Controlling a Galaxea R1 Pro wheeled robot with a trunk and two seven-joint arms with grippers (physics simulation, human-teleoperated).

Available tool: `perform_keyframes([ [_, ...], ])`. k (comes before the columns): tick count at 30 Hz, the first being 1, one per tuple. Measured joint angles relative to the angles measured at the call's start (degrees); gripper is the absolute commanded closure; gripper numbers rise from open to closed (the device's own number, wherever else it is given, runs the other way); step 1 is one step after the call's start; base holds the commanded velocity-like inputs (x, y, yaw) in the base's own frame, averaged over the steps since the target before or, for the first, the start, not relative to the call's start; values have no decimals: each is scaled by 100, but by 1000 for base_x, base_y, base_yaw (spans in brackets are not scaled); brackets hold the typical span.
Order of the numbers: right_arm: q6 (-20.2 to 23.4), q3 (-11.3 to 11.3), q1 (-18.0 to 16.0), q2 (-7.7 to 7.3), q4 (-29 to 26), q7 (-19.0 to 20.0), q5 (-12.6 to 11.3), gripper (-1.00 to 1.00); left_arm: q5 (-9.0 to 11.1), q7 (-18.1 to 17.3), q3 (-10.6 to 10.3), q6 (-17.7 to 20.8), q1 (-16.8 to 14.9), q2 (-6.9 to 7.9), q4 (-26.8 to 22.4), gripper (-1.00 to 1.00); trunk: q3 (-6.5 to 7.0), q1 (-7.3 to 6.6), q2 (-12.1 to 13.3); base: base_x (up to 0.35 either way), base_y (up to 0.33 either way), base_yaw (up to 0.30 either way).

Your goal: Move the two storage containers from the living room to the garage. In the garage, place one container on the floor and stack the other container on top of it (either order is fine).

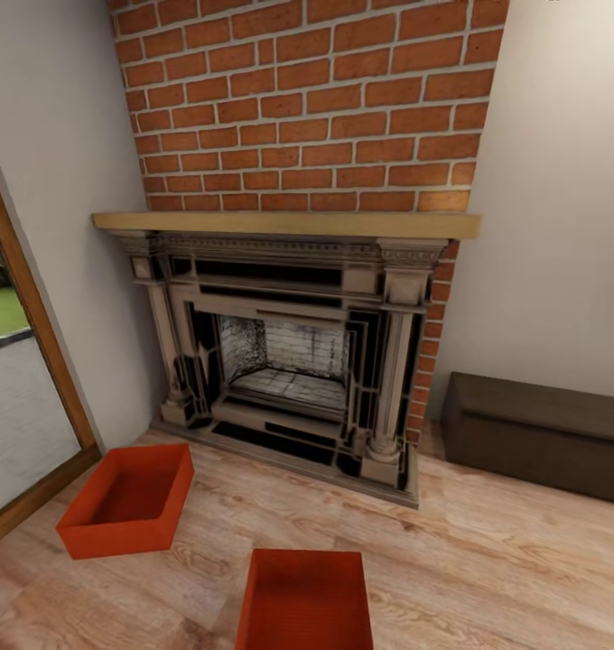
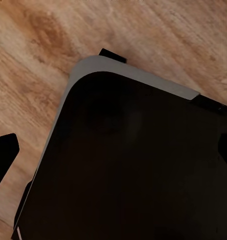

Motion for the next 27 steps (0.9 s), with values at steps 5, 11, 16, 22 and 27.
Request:
perform_keyframes([
  [5,6,0,0,-2,0,1,0,-100,1,0,-1,0,0,0,0,-100,0,0,0,0,0,-136],
  [11,13,0,-1,-3,0,3,0,-100,8,5,0,-2,0,0,1,-100,0,0,0,0,40,-17],
  [16,14,0,-1,-3,0,2,0,-100,9,8,-1,-2,0,0,1,-100,0,0,0,0,116,-2],
  [22,13,0,-1,-3,0,1,0,-100,7,8,-1,-1,0,0,1,-100,0,0,0,0,13,0],
  [27,14,0,-1,-3,0,2,0,-100,9,8,-1,0,0,-2,1,-100,0,0,0,0,45,0],
])
